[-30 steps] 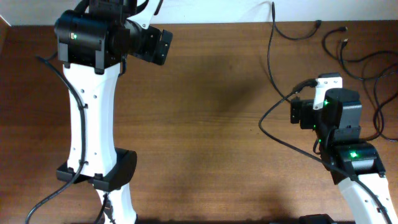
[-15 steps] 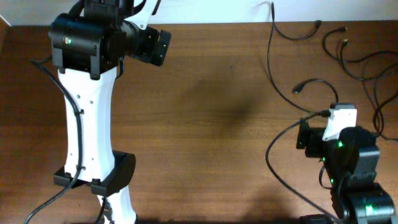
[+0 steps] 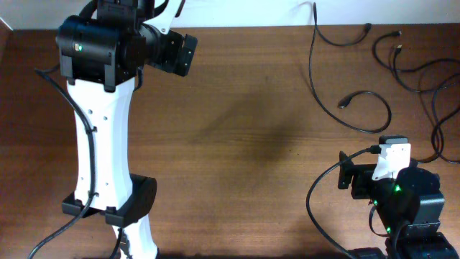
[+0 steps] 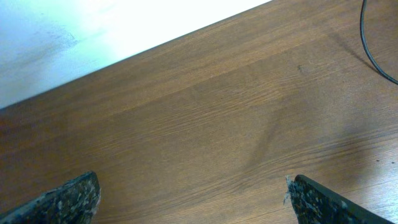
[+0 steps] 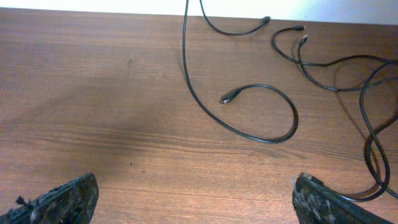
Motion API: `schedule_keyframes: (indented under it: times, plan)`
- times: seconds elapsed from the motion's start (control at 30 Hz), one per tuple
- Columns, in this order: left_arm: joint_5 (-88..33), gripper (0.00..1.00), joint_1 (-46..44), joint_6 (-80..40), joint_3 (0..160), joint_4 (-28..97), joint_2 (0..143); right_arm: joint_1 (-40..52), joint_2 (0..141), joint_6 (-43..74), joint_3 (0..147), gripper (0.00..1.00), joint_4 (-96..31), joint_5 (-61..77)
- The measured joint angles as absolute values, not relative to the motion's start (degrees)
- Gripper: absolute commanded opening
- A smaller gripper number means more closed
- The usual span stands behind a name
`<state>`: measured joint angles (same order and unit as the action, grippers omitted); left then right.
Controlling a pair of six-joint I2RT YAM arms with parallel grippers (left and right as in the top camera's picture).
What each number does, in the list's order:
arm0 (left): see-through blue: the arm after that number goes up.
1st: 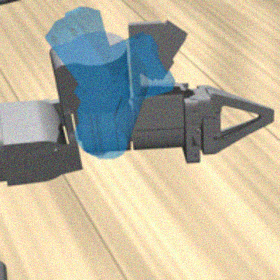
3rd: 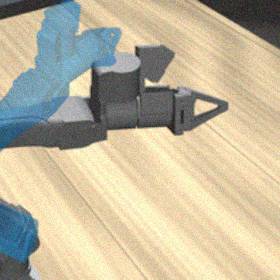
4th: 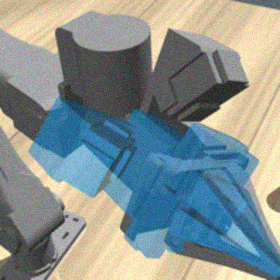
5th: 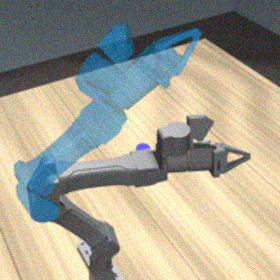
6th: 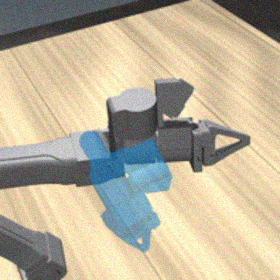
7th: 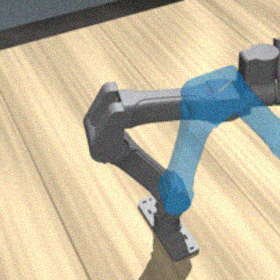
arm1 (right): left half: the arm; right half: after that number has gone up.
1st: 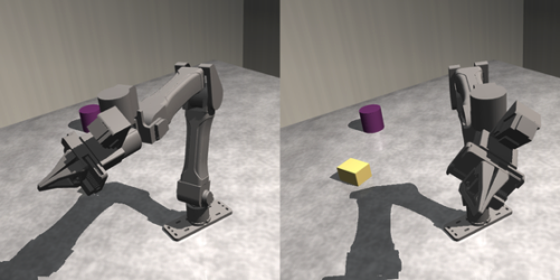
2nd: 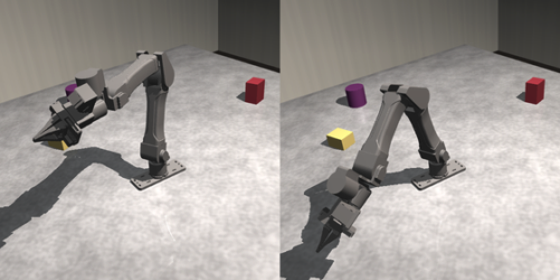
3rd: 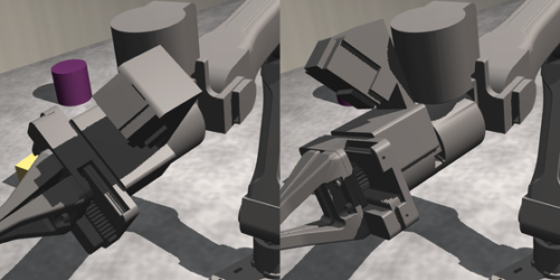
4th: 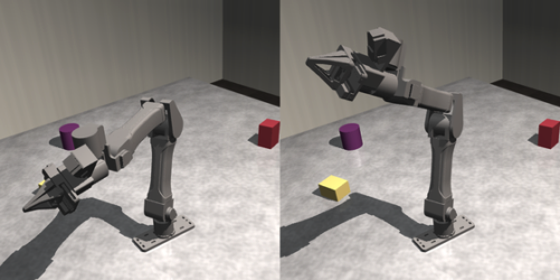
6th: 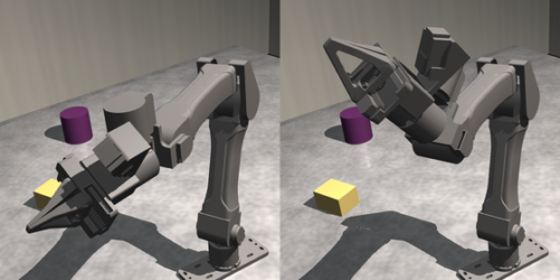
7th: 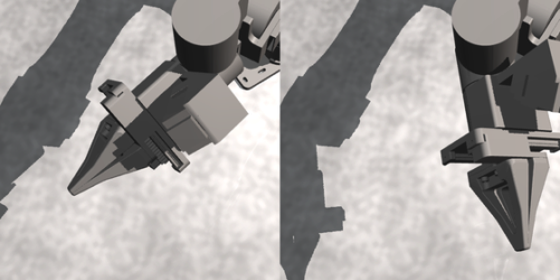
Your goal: Untangle cables
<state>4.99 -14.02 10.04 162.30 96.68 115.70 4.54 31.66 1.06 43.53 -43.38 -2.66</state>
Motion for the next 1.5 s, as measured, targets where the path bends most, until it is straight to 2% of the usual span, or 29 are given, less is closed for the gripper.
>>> schedule_keyframes:
  times: [1.03, 1.27, 1.5]
  plan:
    - [5.0, 0.99, -14.0, 10.0, 162.3, 96.7, 115.7, 4.5, 30.7, 1.0, 43.4, 0.99, -43.9, -2.5]
    - [5.0, 0.99, -14.0, 10.0, 162.3, 96.6, 115.7, 1.5, 16.1, 1.0, 40.6, 0.99, -31.0, 0.1]
    - [5.2, 0.99, -14.0, 10.0, 162.3, 96.7, 115.7, -0.4, 5.3, 1.1, 22.7, 0.99, -13.9, 0.6]
